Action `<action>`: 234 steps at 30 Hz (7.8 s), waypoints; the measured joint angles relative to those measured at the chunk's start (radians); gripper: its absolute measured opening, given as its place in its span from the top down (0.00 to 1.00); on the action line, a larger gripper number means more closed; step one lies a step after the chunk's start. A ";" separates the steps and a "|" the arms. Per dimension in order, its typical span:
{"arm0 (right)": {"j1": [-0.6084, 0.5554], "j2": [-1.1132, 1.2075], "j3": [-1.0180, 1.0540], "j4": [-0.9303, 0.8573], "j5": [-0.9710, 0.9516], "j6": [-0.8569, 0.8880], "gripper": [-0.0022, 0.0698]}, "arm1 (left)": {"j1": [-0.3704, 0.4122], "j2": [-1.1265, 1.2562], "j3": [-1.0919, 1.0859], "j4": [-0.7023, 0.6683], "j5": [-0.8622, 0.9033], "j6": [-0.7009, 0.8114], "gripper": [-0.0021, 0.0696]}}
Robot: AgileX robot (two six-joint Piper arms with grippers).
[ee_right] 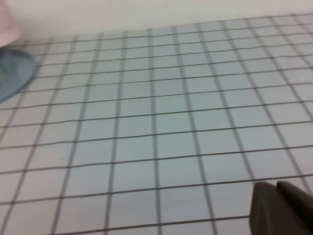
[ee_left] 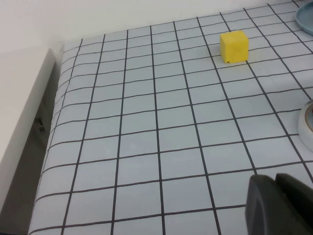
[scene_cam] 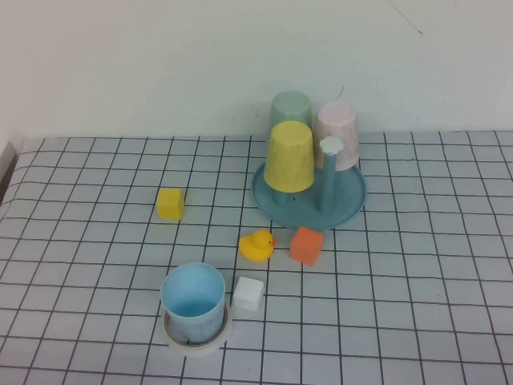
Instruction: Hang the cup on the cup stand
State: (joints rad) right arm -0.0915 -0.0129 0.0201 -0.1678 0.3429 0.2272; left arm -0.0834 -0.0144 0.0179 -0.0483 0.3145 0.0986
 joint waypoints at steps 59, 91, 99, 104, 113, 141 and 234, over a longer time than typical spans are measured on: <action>-0.038 0.000 -0.002 0.217 0.001 0.049 0.97 | 0.000 0.000 0.000 -0.211 -0.027 -0.075 0.97; -0.038 0.000 0.007 1.057 -0.029 -0.200 0.97 | 0.000 0.543 -0.573 -0.360 0.318 0.224 0.97; -0.038 0.000 0.007 1.057 0.012 -0.202 0.97 | 0.000 0.994 -1.020 -0.268 0.601 0.329 0.97; -0.038 0.000 0.007 1.057 0.056 -0.212 0.97 | 0.000 1.241 -1.235 -0.264 0.731 0.335 0.97; -0.038 0.000 0.007 1.057 0.061 -0.284 0.97 | -0.082 1.492 -1.375 -0.190 0.870 0.322 0.97; -0.038 0.000 0.007 1.057 0.061 -0.349 0.97 | -0.277 1.889 -1.384 -0.119 0.665 0.113 0.36; 0.514 1.435 -1.148 1.852 0.346 -0.954 0.01 | -0.277 1.263 -0.559 0.277 -1.451 -0.257 0.96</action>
State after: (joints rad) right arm 0.4225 1.4223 -1.1282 1.6838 0.6890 -0.7265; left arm -0.3607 1.2484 -0.5415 0.2292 -1.1367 -0.1585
